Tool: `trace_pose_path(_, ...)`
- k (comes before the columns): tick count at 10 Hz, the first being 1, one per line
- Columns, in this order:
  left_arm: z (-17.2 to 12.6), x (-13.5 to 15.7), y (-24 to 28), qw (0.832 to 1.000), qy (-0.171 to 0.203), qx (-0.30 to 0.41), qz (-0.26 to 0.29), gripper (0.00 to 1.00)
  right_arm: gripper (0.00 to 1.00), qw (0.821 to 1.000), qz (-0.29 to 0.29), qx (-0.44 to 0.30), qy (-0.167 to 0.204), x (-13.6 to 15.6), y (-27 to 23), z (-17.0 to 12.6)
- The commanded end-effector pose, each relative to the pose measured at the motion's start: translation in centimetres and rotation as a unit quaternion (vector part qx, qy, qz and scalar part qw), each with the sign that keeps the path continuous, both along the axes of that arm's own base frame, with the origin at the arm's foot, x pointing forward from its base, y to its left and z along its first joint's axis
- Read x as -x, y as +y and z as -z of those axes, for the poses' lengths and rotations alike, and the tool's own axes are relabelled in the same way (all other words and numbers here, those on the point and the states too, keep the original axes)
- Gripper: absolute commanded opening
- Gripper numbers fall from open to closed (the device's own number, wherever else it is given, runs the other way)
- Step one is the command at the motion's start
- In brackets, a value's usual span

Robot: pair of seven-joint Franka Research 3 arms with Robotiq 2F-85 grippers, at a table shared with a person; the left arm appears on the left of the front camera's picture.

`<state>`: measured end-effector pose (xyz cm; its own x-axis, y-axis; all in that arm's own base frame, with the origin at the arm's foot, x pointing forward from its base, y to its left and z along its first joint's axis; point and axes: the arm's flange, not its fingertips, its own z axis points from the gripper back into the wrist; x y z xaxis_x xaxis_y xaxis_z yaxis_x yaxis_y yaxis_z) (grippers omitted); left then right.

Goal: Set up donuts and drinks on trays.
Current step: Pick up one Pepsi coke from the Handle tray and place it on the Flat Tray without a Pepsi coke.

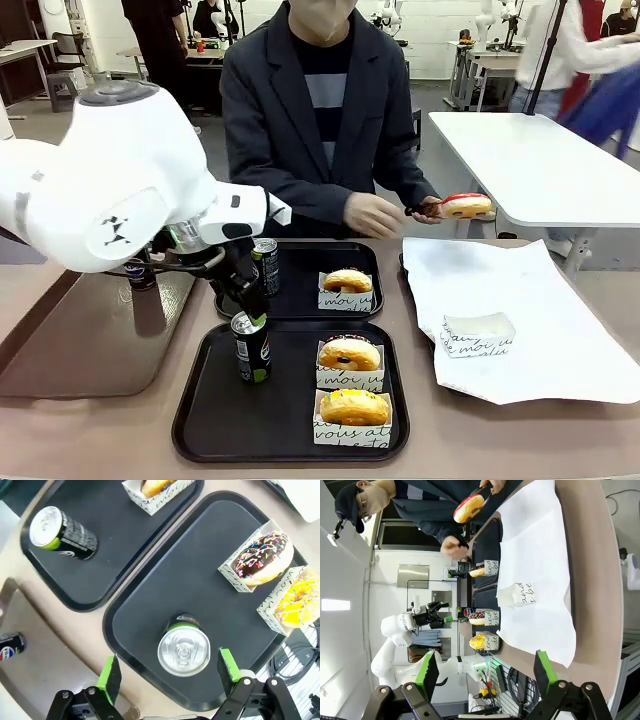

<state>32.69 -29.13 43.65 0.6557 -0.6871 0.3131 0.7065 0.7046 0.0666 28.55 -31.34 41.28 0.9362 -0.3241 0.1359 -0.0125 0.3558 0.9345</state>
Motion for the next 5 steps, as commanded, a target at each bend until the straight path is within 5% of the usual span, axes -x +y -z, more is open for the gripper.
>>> trace_pose_path(1,-1.0,1.9,1.7,1.000,-0.006,-0.005,-0.012,1.00,1.00,1.000,-0.001,-0.003,-0.004,0.1,0.0,0.0)
trace_pose_path(5,-1.8,3.3,5.8,0.999,-0.002,-0.018,-0.046,1.00,1.00,1.000,-0.001,-0.003,-0.004,0.1,0.0,0.0)
